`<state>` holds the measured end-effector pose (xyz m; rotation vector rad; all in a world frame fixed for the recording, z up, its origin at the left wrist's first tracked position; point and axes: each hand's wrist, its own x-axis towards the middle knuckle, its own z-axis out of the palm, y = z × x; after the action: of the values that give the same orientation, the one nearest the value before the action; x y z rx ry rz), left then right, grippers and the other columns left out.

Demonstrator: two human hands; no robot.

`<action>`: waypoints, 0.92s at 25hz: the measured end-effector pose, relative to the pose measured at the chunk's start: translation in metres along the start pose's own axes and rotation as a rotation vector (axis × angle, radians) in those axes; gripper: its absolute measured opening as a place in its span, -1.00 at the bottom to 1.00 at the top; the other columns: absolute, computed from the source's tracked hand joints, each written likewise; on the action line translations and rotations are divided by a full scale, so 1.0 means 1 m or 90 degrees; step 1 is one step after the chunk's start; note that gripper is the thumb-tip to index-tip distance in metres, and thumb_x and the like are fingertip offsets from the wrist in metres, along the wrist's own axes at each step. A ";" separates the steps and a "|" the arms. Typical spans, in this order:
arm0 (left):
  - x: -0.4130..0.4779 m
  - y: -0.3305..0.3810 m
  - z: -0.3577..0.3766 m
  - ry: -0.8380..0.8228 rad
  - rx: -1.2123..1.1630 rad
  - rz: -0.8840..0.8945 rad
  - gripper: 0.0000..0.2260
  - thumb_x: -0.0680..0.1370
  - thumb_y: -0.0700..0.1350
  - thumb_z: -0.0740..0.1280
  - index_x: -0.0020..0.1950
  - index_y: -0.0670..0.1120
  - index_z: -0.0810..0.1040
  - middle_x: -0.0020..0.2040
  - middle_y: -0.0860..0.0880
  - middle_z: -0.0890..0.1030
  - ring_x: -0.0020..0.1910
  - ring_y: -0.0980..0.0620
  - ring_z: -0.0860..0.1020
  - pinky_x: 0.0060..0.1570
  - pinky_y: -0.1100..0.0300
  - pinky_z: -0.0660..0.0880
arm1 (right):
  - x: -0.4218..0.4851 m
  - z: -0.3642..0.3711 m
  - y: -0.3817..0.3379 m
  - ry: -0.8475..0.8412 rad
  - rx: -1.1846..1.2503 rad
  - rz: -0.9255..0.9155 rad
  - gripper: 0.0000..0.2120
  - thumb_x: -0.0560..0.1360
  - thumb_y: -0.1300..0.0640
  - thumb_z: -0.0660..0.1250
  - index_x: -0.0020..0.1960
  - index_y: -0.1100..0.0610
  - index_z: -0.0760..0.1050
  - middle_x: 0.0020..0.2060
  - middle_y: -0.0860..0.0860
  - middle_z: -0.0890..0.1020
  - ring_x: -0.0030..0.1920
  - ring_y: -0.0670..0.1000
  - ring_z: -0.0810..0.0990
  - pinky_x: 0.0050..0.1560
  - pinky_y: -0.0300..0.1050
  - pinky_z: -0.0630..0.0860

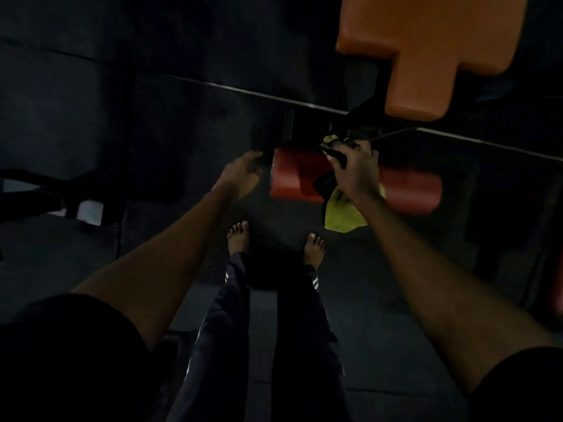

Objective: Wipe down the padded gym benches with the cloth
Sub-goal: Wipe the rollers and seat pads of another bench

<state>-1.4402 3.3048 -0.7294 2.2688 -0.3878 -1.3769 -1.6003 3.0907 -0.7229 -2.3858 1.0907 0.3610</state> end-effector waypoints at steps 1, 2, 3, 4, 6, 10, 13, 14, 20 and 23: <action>0.013 -0.007 0.012 -0.008 -0.007 0.010 -0.54 0.65 -0.16 0.24 0.55 0.03 0.33 0.38 -0.11 0.53 0.32 -0.12 0.51 0.24 0.17 0.42 | 0.010 0.014 0.004 0.009 -0.015 -0.003 -0.63 0.61 -0.06 0.33 0.39 -0.02 0.53 0.42 0.19 0.37 0.33 0.29 0.38 0.28 0.23 0.47; 0.027 -0.016 0.025 -0.015 -0.017 0.021 -0.54 0.66 -0.16 0.22 0.57 0.01 0.29 0.41 -0.11 0.51 0.34 -0.11 0.50 0.22 0.23 0.39 | 0.021 0.032 0.008 0.014 -0.027 0.000 -0.61 0.61 -0.08 0.31 0.41 -0.03 0.50 0.44 0.19 0.35 0.36 0.29 0.36 0.29 0.23 0.46; 0.039 -0.024 0.039 -0.021 -0.029 0.024 -0.53 0.68 -0.14 0.20 0.59 0.01 0.26 0.43 -0.10 0.48 0.38 -0.09 0.47 0.19 0.31 0.34 | 0.029 0.049 0.013 0.009 -0.034 0.008 -0.58 0.62 -0.12 0.28 0.44 -0.05 0.47 0.48 0.18 0.32 0.39 0.29 0.34 0.32 0.24 0.44; 0.049 -0.029 0.051 -0.022 -0.046 0.022 -0.54 0.69 -0.11 0.18 0.60 0.01 0.22 0.46 -0.09 0.46 0.40 -0.08 0.45 0.14 0.38 0.29 | 0.034 0.067 0.017 -0.003 -0.043 0.013 -0.53 0.62 -0.18 0.24 0.48 -0.07 0.43 0.52 0.17 0.28 0.43 0.30 0.31 0.35 0.26 0.40; 0.066 -0.040 0.073 -0.028 -0.080 0.013 -0.54 0.71 -0.03 0.15 0.62 0.05 0.18 0.49 -0.07 0.42 0.43 -0.06 0.41 0.09 0.46 0.21 | 0.032 0.100 0.023 -0.014 -0.097 0.004 -0.43 0.60 -0.28 0.17 0.56 -0.12 0.29 0.59 0.14 0.18 0.48 0.35 0.24 0.39 0.34 0.30; 0.084 -0.066 0.100 -0.033 -0.169 0.020 -0.54 0.68 0.17 0.13 0.58 0.30 0.14 0.53 0.04 0.36 0.46 -0.02 0.37 0.38 0.23 0.25 | 0.026 0.128 0.025 0.078 -0.157 0.023 -0.40 0.58 -0.27 0.13 0.59 -0.16 0.21 0.61 0.10 0.15 0.50 0.37 0.22 0.32 0.42 0.28; 0.087 -0.078 0.103 -0.032 -0.234 0.034 -0.54 0.61 0.26 0.19 0.51 0.39 0.22 0.53 0.07 0.36 0.49 0.01 0.35 0.49 0.03 0.30 | 0.030 0.131 0.013 0.077 -0.195 0.079 -0.50 0.62 -0.20 0.12 0.54 -0.14 0.30 0.59 0.10 0.20 0.45 0.34 0.29 0.32 0.34 0.31; 0.088 -0.077 0.101 -0.036 -0.244 0.029 -0.56 0.62 0.23 0.22 0.50 0.39 0.25 0.51 0.09 0.39 0.46 0.05 0.37 0.46 0.08 0.32 | 0.029 0.133 0.005 0.074 -0.204 0.086 -0.52 0.63 -0.18 0.12 0.52 -0.12 0.32 0.58 0.11 0.21 0.42 0.33 0.31 0.30 0.31 0.33; 0.090 -0.073 0.092 -0.074 -0.321 -0.008 -0.59 0.68 0.03 0.20 0.51 0.32 0.30 0.48 0.12 0.43 0.43 0.09 0.40 0.47 -0.01 0.33 | 0.020 0.125 0.009 0.007 -0.210 -0.142 -0.45 0.64 -0.26 0.10 0.57 -0.08 0.28 0.57 0.18 0.25 0.41 0.31 0.39 0.34 0.26 0.36; 0.090 -0.077 0.095 -0.087 -0.328 0.025 -0.58 0.70 -0.03 0.17 0.55 0.24 0.25 0.49 0.20 0.35 0.49 0.15 0.30 0.45 0.24 0.24 | 0.041 0.105 0.038 0.033 -0.140 0.002 -0.43 0.63 -0.28 0.11 0.57 -0.08 0.28 0.54 0.19 0.28 0.43 0.29 0.39 0.38 0.22 0.34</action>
<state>-1.4830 3.3076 -0.8751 1.7464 -0.1003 -1.4211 -1.6067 3.0989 -0.8414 -2.5993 1.1286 0.4415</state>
